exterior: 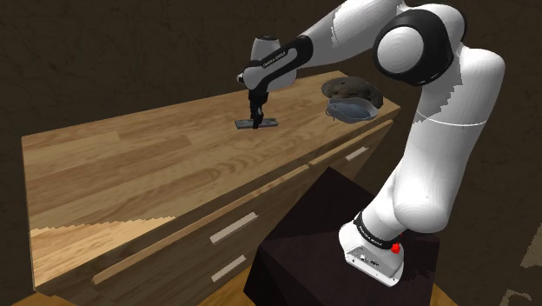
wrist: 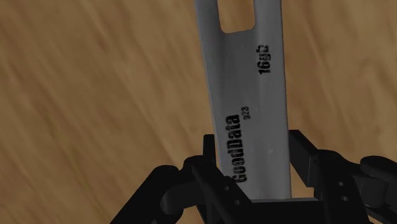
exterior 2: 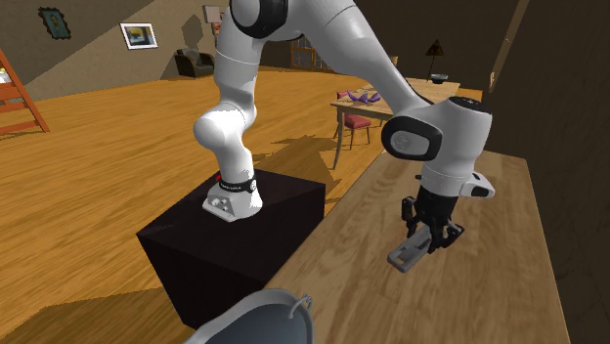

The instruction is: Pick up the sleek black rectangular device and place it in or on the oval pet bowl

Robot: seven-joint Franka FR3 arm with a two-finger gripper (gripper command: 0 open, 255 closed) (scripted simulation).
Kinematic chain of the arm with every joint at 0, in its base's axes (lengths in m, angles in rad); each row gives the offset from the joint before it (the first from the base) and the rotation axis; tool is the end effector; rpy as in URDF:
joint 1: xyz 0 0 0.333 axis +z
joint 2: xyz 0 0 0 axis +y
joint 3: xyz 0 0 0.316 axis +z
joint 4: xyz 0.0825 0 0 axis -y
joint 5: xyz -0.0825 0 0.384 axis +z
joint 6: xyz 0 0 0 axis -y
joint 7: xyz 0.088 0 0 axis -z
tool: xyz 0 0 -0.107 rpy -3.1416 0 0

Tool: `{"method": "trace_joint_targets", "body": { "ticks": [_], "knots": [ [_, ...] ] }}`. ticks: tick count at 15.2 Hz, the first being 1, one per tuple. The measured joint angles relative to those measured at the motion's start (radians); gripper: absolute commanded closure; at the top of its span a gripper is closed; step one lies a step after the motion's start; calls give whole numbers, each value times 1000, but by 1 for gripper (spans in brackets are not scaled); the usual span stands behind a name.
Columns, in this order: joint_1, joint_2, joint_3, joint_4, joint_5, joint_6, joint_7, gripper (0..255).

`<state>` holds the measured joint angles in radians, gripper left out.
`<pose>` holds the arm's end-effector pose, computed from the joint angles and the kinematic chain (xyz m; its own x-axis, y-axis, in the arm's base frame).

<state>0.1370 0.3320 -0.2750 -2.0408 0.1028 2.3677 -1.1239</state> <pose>0.5904 -0.0764 0.2858 0.6000 0.7999 -0.0101 0.8000 -0.5998 0.0163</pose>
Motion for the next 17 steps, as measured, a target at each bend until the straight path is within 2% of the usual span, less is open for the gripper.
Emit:
{"method": "trace_joint_targets", "body": {
  "ticks": [6,17],
  "knots": [
    [1,-7,-1,0,-2,-4,1,255],
    [12,-90,-15,33,-37,-124,23,255]
  ]
}}
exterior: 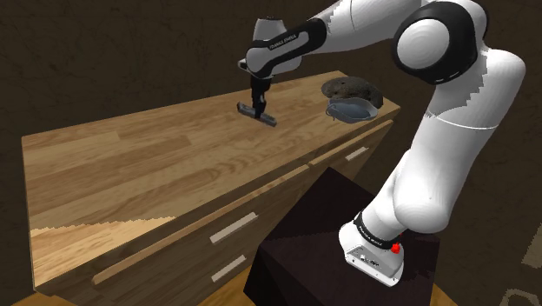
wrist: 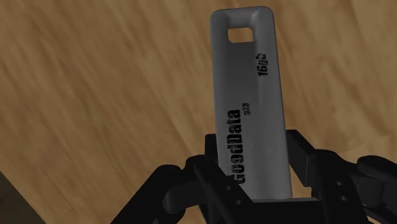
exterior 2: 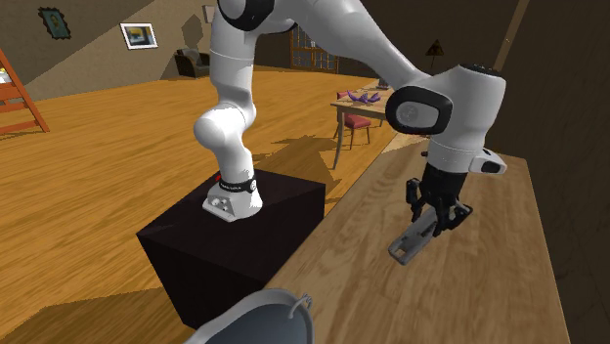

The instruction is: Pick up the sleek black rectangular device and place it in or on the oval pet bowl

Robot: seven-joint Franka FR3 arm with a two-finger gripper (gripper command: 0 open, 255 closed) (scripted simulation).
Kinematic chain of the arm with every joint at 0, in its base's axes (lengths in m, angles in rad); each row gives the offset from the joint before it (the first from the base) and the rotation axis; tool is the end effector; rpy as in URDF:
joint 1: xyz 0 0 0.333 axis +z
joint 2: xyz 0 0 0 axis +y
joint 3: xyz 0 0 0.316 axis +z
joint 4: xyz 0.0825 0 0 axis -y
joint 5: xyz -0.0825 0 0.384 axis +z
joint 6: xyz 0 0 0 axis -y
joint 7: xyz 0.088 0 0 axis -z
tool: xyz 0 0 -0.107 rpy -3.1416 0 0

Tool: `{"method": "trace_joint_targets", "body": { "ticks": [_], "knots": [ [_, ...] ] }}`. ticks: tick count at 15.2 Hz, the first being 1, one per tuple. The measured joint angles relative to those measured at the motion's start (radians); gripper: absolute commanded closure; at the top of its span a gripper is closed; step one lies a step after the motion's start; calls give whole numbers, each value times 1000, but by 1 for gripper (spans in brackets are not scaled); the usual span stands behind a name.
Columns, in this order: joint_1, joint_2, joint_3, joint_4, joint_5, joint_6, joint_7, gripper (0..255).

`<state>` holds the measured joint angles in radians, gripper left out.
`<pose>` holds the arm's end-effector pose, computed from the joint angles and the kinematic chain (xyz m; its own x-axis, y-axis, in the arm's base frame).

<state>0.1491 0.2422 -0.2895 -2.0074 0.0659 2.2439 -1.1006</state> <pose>0.5891 -0.0760 0.3413 0.5999 0.7999 -0.0124 0.8000 -0.5998 0.0127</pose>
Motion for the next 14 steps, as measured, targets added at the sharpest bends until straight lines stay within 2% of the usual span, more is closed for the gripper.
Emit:
{"method": "trace_joint_targets", "body": {
  "ticks": [14],
  "knots": [
    [8,-85,-8,88,-33,-169,21,255]
  ]
}}
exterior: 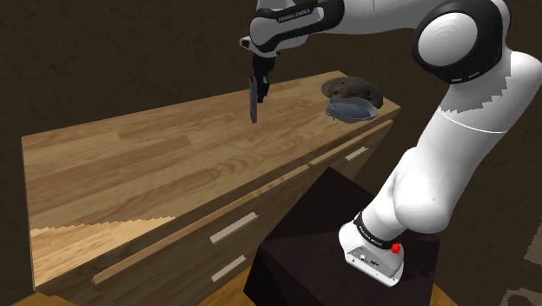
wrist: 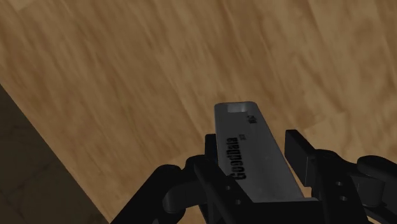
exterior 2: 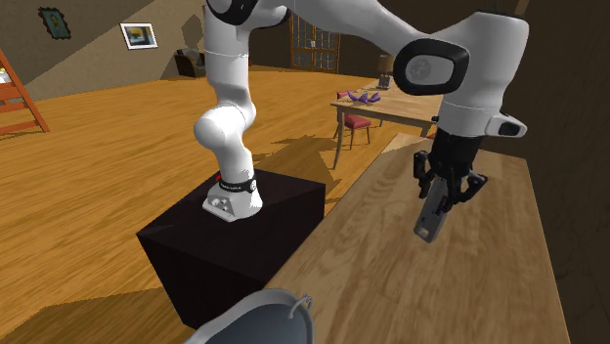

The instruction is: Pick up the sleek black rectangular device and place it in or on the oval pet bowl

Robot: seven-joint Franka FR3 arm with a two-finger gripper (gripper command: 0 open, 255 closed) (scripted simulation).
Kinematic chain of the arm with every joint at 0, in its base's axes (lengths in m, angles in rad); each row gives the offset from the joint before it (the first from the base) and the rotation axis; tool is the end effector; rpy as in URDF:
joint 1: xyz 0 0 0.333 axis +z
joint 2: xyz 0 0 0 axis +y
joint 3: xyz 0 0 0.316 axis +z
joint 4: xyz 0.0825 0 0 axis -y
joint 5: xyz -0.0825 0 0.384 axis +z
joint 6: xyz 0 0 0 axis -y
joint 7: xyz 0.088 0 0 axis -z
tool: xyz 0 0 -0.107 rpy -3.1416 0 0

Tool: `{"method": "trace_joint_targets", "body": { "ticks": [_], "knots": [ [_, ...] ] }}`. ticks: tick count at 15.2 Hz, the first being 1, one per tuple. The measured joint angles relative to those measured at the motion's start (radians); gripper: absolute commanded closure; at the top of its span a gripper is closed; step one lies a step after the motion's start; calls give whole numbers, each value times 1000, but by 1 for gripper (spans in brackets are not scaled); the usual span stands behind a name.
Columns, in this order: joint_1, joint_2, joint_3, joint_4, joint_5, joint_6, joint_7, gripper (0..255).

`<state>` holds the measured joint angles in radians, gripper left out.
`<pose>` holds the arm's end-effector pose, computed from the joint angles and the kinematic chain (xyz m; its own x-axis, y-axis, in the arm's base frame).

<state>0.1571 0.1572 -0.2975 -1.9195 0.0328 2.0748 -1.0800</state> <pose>0.5893 -0.0757 0.4150 0.5999 0.8000 -0.0125 0.8000 -0.5998 0.0128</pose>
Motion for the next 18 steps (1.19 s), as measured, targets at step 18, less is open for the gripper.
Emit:
{"method": "trace_joint_targets", "body": {
  "ticks": [18],
  "knots": [
    [-100,-164,-100,-100,-53,-54,-177,255]
  ]
}}
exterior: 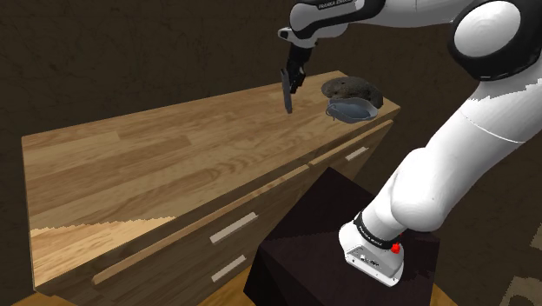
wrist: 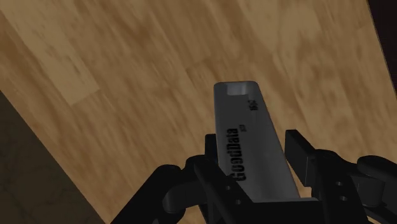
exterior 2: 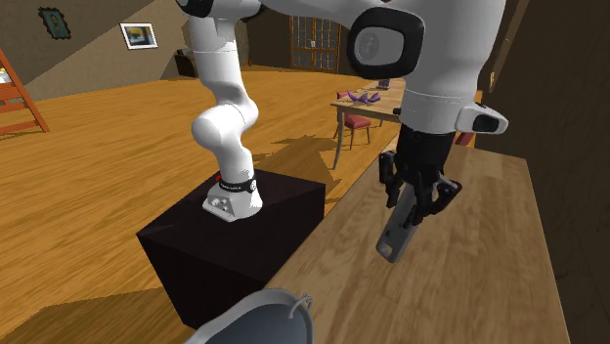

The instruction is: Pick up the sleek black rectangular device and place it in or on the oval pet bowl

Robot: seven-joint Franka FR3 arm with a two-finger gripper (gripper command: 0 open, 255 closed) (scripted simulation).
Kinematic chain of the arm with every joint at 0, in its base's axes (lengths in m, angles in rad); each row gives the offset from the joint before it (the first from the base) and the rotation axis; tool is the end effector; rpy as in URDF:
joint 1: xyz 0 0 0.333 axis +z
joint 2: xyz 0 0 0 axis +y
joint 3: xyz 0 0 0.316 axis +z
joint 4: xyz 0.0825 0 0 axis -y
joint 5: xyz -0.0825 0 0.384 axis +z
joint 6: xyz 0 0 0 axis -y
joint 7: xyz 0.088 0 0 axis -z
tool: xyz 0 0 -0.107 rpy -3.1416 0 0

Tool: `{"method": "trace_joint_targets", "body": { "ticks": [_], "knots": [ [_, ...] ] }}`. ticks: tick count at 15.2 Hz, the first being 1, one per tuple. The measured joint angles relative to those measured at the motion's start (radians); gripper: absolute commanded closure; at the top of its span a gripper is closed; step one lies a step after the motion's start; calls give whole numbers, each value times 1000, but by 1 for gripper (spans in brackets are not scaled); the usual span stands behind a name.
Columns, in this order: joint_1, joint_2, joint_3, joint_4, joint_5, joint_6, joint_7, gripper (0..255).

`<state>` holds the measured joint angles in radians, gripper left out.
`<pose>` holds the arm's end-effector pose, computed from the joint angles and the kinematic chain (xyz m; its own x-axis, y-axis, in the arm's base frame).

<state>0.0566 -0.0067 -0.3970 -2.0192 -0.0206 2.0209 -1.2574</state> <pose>0.5196 -0.1856 0.4534 0.6011 0.7990 -0.0128 0.7991 -0.6010 0.0124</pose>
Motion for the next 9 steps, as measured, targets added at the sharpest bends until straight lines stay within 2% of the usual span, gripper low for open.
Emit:
{"method": "trace_joint_targets", "body": {
  "ticks": [9],
  "knots": [
    [-99,-55,-107,-55,-28,10,-192,255]
  ]
}}
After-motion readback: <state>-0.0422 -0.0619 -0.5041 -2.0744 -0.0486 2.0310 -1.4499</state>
